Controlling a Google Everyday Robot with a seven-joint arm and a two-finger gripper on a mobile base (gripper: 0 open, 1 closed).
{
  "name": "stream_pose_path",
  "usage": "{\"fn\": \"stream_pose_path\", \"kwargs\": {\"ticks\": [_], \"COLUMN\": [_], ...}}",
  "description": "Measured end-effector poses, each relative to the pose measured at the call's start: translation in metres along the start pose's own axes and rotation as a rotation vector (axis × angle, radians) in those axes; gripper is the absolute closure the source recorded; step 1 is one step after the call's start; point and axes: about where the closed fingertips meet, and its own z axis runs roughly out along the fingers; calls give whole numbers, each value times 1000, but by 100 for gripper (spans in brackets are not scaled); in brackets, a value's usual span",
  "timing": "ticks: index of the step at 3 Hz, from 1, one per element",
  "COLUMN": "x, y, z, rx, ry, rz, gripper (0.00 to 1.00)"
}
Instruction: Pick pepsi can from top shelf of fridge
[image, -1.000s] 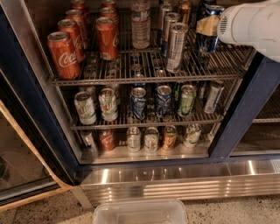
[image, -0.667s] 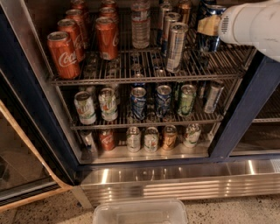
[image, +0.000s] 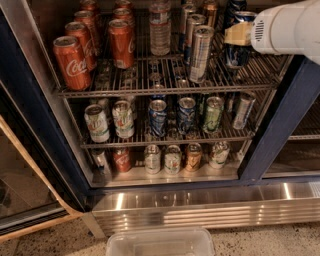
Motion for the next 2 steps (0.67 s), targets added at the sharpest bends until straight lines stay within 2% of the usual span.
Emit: {"fn": "stream_pose_path", "kwargs": {"ticks": [2], "x": [2], "y": [16], "z": [-55], "rx": [-45], "ry": [44], "rz": [14], "gripper": [100]}}
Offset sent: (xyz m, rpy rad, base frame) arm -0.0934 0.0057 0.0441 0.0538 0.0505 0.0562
